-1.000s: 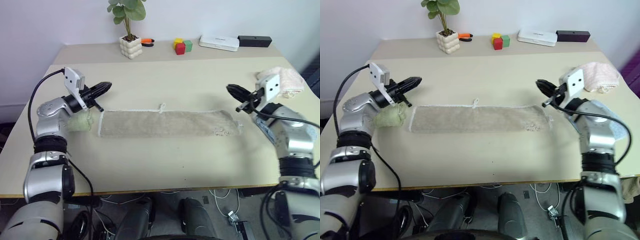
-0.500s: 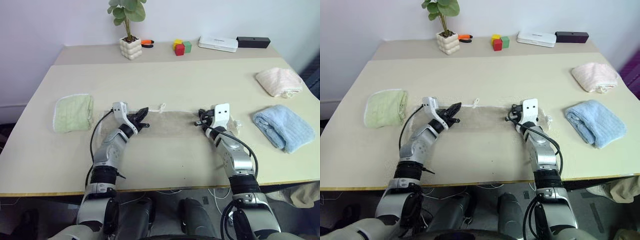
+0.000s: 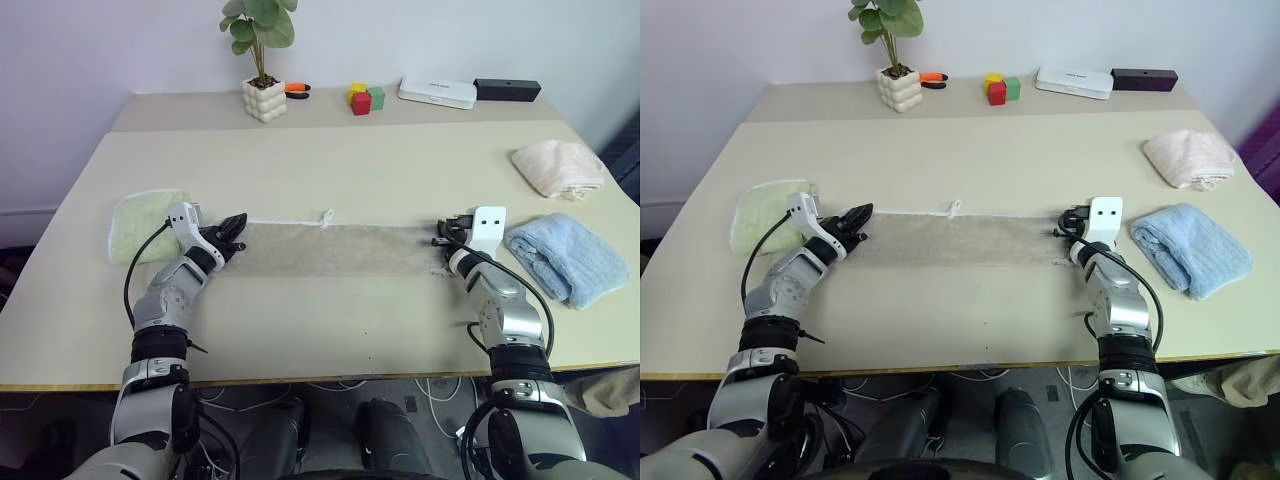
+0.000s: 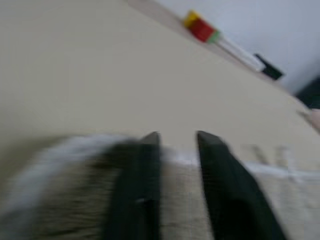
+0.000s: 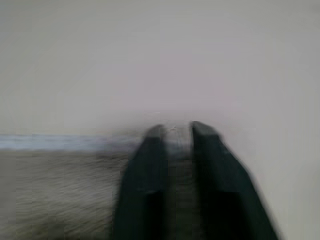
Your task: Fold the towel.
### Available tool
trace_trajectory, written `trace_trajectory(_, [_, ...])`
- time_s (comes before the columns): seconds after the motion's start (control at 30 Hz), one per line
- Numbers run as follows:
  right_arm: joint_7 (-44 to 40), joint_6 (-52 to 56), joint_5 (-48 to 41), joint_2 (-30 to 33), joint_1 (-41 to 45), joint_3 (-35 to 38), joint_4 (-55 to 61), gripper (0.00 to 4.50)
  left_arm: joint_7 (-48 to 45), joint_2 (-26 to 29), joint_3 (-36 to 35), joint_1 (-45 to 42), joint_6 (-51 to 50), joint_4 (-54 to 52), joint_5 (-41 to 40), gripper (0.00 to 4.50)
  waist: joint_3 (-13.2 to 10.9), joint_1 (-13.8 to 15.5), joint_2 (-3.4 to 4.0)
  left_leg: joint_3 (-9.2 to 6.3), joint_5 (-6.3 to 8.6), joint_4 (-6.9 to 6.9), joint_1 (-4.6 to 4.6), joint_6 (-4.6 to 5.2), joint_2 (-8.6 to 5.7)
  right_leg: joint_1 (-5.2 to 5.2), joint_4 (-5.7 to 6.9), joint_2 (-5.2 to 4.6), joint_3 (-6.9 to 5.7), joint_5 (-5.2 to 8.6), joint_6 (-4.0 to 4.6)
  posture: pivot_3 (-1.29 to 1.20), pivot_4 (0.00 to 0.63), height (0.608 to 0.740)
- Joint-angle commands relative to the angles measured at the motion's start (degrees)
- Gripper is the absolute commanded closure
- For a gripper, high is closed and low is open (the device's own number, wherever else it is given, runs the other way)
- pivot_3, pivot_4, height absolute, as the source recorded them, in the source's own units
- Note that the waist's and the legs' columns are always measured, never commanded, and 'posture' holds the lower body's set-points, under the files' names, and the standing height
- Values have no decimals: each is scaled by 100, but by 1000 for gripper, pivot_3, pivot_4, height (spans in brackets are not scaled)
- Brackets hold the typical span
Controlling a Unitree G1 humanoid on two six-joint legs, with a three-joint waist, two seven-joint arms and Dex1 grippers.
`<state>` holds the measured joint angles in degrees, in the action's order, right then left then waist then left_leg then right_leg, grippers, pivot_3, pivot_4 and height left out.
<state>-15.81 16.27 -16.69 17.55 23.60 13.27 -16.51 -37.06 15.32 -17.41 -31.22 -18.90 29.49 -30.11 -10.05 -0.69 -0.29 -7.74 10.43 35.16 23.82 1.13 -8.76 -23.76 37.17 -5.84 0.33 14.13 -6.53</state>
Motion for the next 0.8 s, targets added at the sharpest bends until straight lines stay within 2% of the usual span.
trace_trajectory(0.03, [-345, 693, -844, 239, 3, 475, 973, 1589, -442, 192, 138, -160, -24, -643, -117, 1532, -1, -2, 1, 0, 0, 0, 2, 0, 0, -1, -1, 0, 1, 0, 0, 0, 150, 740])
trace_trajectory(0.13, [-712, 1500, -1582, 595, -294, 858, 1582, 42, -803, 359, 227, -277, 77, -788, -80, 9, -1, 18, 0, 0, 2, -1, 2, -2, 0, -1, -3, -1, 1, 0, 1, 0, 150, 740])
trace_trajectory(0.23, [-869, 2628, -2575, 879, -835, 1274, 2272, 14, -1468, 609, 440, -271, 90, -1008, -99, 0, 0, 27, 0, -2, 5, -7, 3, 1, 2, 1, -11, -2, -1, 2, 1, 0, 150, 740])
trace_trajectory(0.43, [23, 4248, -4122, 1033, -1933, 2279, 3435, 14, -3057, 1434, 671, -148, 262, -1293, -141, 0, -1, -15, 5, 3, 7, -12, 39, 5, 11, -43, -11, -2, 5, 11, 16, 0, 150, 740])
trace_trajectory(0.6, [947, 4574, -5153, 917, -2035, 2847, 3646, 14, -3615, 1612, 670, -235, 243, -1153, -261, 0, -1, 12, 10, 20, 8, -7, 51, 3, 15, -57, -15, -2, 18, 12, 23, 0, 150, 740])
trace_trajectory(0.73, [2002, 4538, -5771, 155, -2468, 2570, 3963, 14, -4277, 1752, 917, -352, 926, -856, 77, 0, 1, 32, 4, 17, 8, -12, 53, 4, 19, -58, -19, -2, 16, 14, 24, 0, 150, 740])
trace_trajectory(0.8, [2330, 4457, -5850, 14, -2472, 2445, 3955, 14, -4442, 1816, 975, -356, 875, -877, 62, 0, -6, 17, 16, 18, 7, -17, 56, 6, 19, -64, -20, -2, 18, 14, 25, 0, 150, 740])
